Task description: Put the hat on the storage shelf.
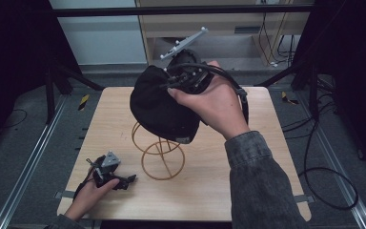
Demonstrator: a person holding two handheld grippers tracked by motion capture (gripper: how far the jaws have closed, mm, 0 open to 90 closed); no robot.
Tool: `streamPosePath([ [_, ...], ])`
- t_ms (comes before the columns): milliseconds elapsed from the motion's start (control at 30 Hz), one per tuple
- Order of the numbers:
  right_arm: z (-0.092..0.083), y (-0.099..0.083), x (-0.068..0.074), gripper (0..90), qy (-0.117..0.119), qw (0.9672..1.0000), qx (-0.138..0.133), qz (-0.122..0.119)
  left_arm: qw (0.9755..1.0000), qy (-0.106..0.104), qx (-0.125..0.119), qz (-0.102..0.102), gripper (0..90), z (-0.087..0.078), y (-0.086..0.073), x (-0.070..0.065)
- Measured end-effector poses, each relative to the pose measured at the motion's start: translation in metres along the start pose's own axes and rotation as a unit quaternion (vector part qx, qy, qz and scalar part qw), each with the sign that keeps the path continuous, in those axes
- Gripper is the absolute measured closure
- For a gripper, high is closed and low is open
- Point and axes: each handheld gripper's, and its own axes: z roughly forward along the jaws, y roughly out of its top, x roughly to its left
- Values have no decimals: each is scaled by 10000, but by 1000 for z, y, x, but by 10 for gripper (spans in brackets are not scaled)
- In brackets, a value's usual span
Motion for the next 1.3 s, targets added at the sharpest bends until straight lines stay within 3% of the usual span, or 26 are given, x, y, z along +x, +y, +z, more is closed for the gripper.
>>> streamPosePath([
  [600, 38, -1, 2, 770, 204, 9991, 359, 40, 10000, 7, -1, -9, 0, 0, 0, 0],
  [1300, 61, -1, 10, 760, 363, 9977, 570, 0, 10000, 12, -1, -10, 0, 0, 0, 0],
])
